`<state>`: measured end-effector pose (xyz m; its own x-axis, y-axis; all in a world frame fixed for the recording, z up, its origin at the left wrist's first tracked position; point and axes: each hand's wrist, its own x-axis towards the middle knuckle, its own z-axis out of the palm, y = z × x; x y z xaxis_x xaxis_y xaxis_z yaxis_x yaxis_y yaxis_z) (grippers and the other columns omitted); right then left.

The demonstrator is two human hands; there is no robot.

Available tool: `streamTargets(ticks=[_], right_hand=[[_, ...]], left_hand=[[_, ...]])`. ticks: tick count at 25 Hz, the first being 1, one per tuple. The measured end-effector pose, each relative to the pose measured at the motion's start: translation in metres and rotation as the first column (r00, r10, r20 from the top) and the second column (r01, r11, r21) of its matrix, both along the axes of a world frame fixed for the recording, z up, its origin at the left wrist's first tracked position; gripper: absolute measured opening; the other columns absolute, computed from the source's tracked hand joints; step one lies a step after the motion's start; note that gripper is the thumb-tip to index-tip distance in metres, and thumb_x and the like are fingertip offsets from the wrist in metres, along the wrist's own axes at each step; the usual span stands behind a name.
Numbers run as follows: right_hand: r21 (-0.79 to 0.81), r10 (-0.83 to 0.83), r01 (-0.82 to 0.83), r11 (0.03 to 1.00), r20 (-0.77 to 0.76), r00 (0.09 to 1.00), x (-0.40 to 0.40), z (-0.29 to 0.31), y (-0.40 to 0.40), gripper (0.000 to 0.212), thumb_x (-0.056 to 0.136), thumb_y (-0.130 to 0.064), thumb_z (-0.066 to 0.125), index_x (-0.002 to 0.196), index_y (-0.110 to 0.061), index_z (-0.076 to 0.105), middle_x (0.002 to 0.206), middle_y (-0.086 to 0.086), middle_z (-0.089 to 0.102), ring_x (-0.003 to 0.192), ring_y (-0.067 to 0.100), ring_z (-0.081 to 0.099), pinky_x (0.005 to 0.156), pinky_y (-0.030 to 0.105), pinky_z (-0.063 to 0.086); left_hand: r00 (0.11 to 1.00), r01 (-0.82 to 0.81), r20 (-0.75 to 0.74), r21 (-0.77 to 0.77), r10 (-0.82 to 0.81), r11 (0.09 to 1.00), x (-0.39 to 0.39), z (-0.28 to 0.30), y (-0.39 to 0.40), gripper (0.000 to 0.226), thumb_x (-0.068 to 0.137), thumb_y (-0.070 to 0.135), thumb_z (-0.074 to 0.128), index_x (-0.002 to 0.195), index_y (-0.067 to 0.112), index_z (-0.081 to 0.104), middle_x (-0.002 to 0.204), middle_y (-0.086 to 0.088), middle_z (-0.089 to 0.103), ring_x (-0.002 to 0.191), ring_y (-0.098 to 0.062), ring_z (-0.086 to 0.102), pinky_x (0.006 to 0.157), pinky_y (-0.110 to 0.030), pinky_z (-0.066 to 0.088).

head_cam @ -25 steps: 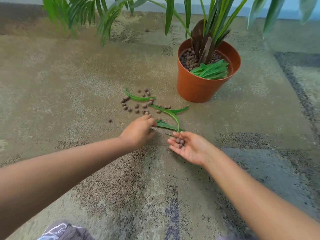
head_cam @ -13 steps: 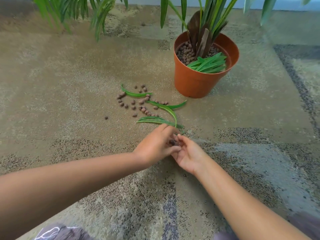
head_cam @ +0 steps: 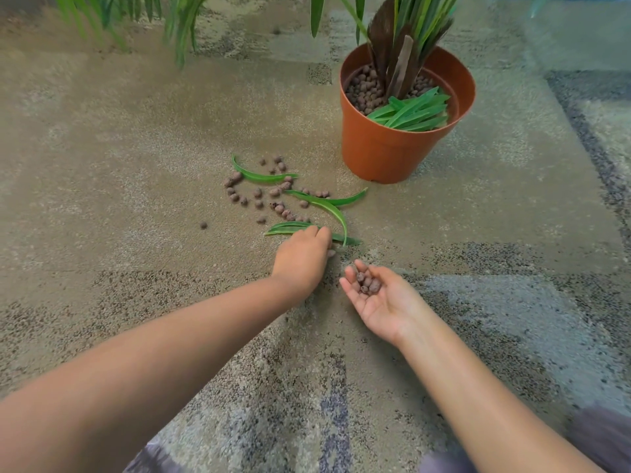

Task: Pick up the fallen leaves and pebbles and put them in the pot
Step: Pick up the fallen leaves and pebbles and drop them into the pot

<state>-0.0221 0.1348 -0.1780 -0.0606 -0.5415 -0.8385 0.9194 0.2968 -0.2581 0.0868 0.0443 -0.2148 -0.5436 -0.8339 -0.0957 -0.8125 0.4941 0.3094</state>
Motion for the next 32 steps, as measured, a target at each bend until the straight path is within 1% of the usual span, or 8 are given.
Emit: streamTargets(ticks=[2, 7, 10, 12, 17, 21, 26, 32], right_hand=[[-0.016, 0.005, -0.005, 1.0, -0.007, 1.0, -0.001, 0.0, 0.001, 0.033, 0.099, -0.018, 0.037, 0.084, 0.0, 0.06, 0.057, 0.011, 0.066, 0.053, 0.018, 0.069, 0.059, 0.035, 0.058], [-0.044, -0.038, 0.038, 0.998, 0.0, 0.999, -0.001, -0.003, 0.002, 0.037, 0.101, -0.025, 0.033, 0.089, -0.002, 0.06, 0.071, 0.014, 0.067, 0.069, 0.022, 0.069, 0.064, 0.035, 0.057], [-0.101, -0.083, 0.085, 0.991, 0.025, 0.996, 0.0, 0.0, 0.0, 0.036, 0.1, -0.027, 0.034, 0.092, -0.002, 0.059, 0.072, 0.013, 0.065, 0.072, 0.021, 0.064, 0.066, 0.036, 0.058], [-0.097, -0.12, 0.122, 0.988, 0.026, 0.992, 0.001, 0.003, -0.003, 0.034, 0.099, -0.026, 0.036, 0.088, -0.003, 0.059, 0.066, 0.013, 0.065, 0.066, 0.02, 0.064, 0.062, 0.036, 0.058], [-0.025, -0.085, 0.086, 0.996, 0.013, 0.996, -0.004, 0.003, 0.002, 0.035, 0.099, -0.027, 0.038, 0.085, -0.005, 0.062, 0.063, 0.01, 0.067, 0.065, 0.019, 0.066, 0.058, 0.034, 0.06], [-0.002, -0.003, 0.003, 1.0, -0.017, 1.0, -0.001, -0.001, 0.007, 0.031, 0.098, -0.024, 0.041, 0.086, -0.006, 0.062, 0.063, 0.009, 0.068, 0.061, 0.018, 0.068, 0.06, 0.034, 0.06], [0.002, 0.121, -0.121, 0.993, -0.07, 0.99, 0.009, -0.001, 0.005, 0.02, 0.095, -0.019, 0.049, 0.084, -0.006, 0.06, 0.073, 0.01, 0.065, 0.071, 0.018, 0.063, 0.063, 0.033, 0.059], [0.001, 0.163, -0.163, 0.987, -0.069, 0.984, 0.017, 0.0, 0.004, 0.017, 0.094, -0.018, 0.05, 0.088, -0.006, 0.06, 0.078, 0.011, 0.065, 0.074, 0.019, 0.064, 0.065, 0.034, 0.059]], left_hand=[[1.0, -0.025, -0.011, 0.036, 0.025, 0.999, -0.004, 0.002, -0.001, 0.014, 0.092, 0.02, 0.047, 0.101, 0.01, 0.051, 0.101, -0.007, 0.056, 0.093, -0.026, 0.054, 0.072, -0.037, 0.044], [0.901, 0.046, -0.432, 0.0, -0.041, 0.999, 0.003, 0.029, 0.016, 0.013, 0.09, 0.028, 0.051, 0.091, 0.015, 0.052, 0.089, 0.008, 0.043, 0.073, -0.011, 0.046, 0.058, -0.027, 0.04], [0.904, 0.205, -0.384, 0.001, -0.189, 0.979, 0.002, 0.035, 0.028, 0.015, 0.088, 0.034, 0.054, 0.093, 0.019, 0.052, 0.09, 0.01, 0.042, 0.072, -0.007, 0.046, 0.057, -0.022, 0.037], [0.918, 0.176, -0.361, 0.002, -0.163, 0.984, 0.005, 0.03, 0.022, 0.026, 0.089, 0.041, 0.049, 0.101, 0.018, 0.051, 0.095, 0.008, 0.045, 0.075, -0.006, 0.044, 0.061, -0.021, 0.037], [0.95, -0.139, -0.29, -0.058, 0.116, 0.989, 0.032, 0.016, -0.022, 0.029, 0.091, 0.035, 0.043, 0.108, 0.013, 0.051, 0.103, -0.001, 0.052, 0.089, -0.007, 0.045, 0.078, -0.021, 0.037], [0.894, -0.429, -0.208, -0.141, 0.397, 0.892, 0.088, 0.009, -0.064, 0.031, 0.091, 0.027, 0.047, 0.117, 0.01, 0.048, 0.115, -0.008, 0.05, 0.104, -0.018, 0.048, 0.089, -0.028, 0.038], [0.835, -0.541, 0.044, -0.117, 0.549, 0.833, 0.131, 0.001, -0.073, 0.03, 0.089, 0.026, 0.054, 0.11, 0.005, 0.05, 0.112, -0.018, 0.048, 0.103, -0.03, 0.047, 0.089, -0.041, 0.043], [0.797, -0.579, -0.143, 0.098, 0.587, 0.809, 0.127, 0.016, -0.079, 0.01, 0.087, 0.004, 0.053, 0.097, 0.006, 0.056, 0.106, -0.015, 0.056, 0.094, -0.027, 0.053, 0.084, -0.035, 0.044]])
